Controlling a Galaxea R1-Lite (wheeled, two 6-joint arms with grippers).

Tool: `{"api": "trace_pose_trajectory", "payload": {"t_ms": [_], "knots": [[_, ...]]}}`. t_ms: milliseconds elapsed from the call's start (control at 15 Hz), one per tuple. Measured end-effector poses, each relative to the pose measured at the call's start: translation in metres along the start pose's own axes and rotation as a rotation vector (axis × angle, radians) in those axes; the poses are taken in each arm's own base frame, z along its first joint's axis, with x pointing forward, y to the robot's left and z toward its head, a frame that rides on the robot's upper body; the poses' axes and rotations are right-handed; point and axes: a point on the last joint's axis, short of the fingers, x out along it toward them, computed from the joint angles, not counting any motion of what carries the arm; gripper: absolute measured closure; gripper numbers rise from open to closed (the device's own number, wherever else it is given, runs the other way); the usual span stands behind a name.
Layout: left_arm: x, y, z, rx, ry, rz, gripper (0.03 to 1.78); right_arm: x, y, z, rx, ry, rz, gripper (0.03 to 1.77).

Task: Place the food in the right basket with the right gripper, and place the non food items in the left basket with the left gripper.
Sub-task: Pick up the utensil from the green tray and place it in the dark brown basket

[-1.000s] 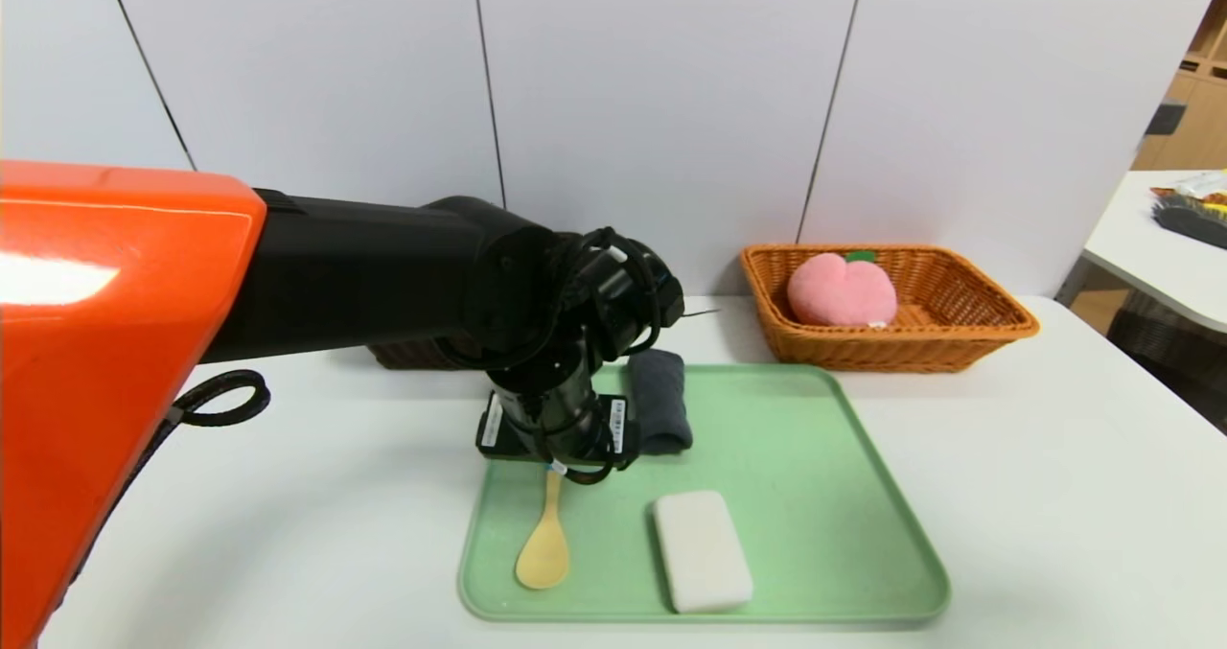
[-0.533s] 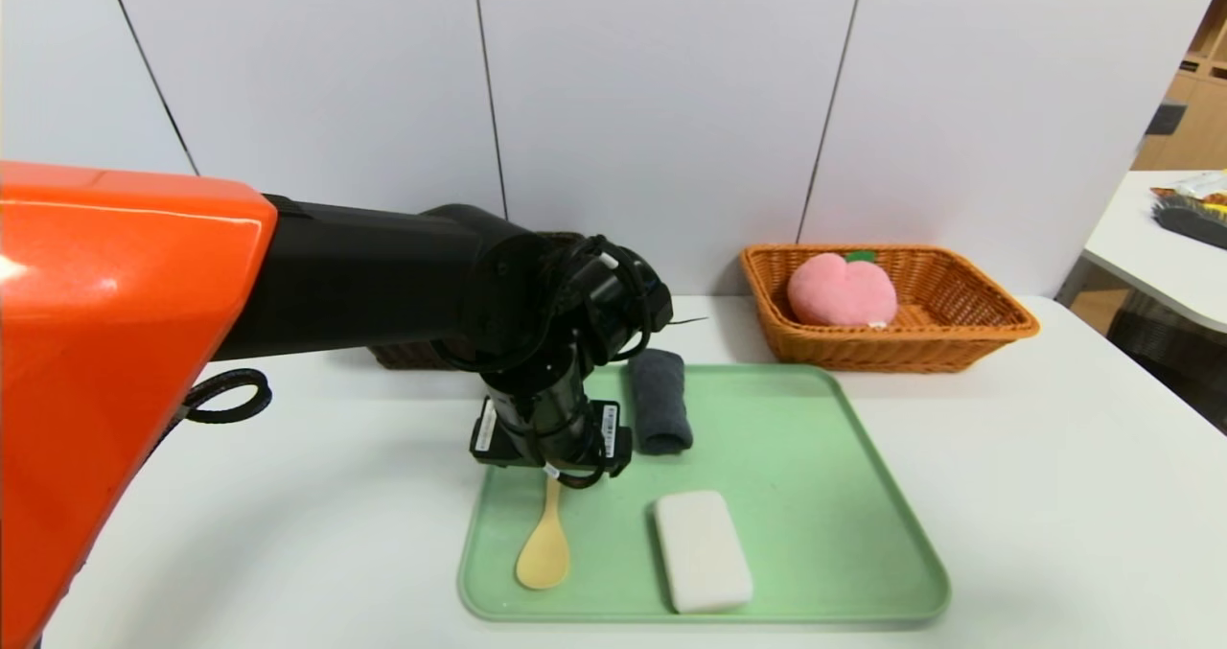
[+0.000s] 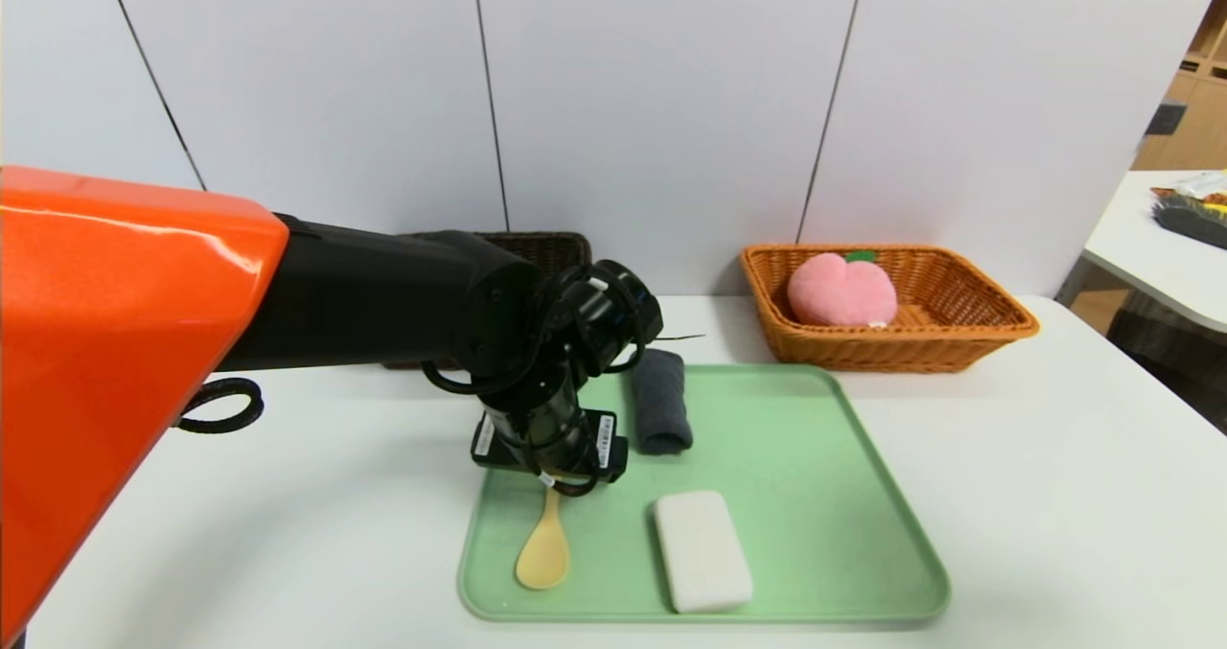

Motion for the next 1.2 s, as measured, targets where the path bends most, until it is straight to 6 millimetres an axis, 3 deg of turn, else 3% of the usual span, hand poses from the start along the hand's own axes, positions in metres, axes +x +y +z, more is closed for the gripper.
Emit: {"api": "trace_pose_trajectory", "payload": {"t_ms": [1200], "knots": [[0.0089,0.0075,0.0021,-0.019,0.029,0.004,0.12,0.0031,0.0004,-0.0047,-0.011,0.02,0.001,0.1]]}}
